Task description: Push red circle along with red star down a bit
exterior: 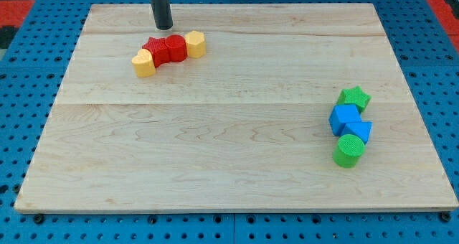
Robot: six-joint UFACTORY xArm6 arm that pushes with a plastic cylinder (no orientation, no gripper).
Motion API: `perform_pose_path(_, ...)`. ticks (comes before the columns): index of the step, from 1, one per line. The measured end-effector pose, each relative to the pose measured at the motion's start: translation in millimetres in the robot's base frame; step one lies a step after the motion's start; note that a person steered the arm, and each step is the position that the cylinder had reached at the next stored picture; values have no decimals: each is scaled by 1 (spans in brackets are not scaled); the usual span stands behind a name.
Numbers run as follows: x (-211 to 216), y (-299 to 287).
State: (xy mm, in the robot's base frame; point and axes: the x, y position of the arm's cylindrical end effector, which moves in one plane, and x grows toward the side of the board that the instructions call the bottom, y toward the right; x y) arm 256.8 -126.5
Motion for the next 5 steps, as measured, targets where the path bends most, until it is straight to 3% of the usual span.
perform_pose_path(3, 29, 18)
perform_pose_path(4, 82, 23)
perform_pose_path(5, 101, 21)
